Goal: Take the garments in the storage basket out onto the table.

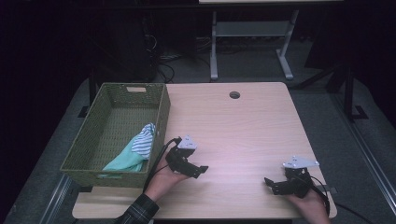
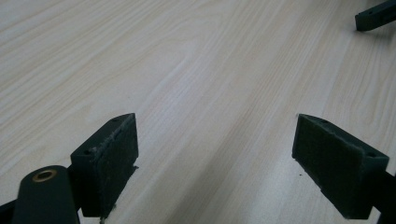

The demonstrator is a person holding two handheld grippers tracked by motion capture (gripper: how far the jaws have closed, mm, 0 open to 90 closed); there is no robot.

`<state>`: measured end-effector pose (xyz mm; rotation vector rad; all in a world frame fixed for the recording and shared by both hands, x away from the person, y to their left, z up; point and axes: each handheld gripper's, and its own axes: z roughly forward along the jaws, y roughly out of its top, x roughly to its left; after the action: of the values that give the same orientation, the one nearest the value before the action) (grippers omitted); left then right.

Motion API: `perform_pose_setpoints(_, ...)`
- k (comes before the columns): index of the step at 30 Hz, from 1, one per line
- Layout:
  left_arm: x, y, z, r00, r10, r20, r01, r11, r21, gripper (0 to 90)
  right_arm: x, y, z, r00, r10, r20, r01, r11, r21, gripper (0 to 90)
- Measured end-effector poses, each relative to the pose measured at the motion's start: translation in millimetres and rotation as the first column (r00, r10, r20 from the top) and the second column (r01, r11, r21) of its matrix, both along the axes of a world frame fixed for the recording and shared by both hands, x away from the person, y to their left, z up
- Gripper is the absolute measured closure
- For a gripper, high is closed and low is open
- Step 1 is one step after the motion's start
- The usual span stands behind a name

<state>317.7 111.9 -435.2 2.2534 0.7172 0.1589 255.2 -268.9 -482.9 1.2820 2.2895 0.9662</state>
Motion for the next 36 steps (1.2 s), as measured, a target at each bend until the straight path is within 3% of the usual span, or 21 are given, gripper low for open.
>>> perform_pose_setpoints(36,1.0,0.0,28.7,0.9998,-0.018,0.011,0.018,0.9998,0.002,13.9,0.0,-0.1,0.0,1.0000,0.001,0.001,-0.001,1.000,0.000,2.7)
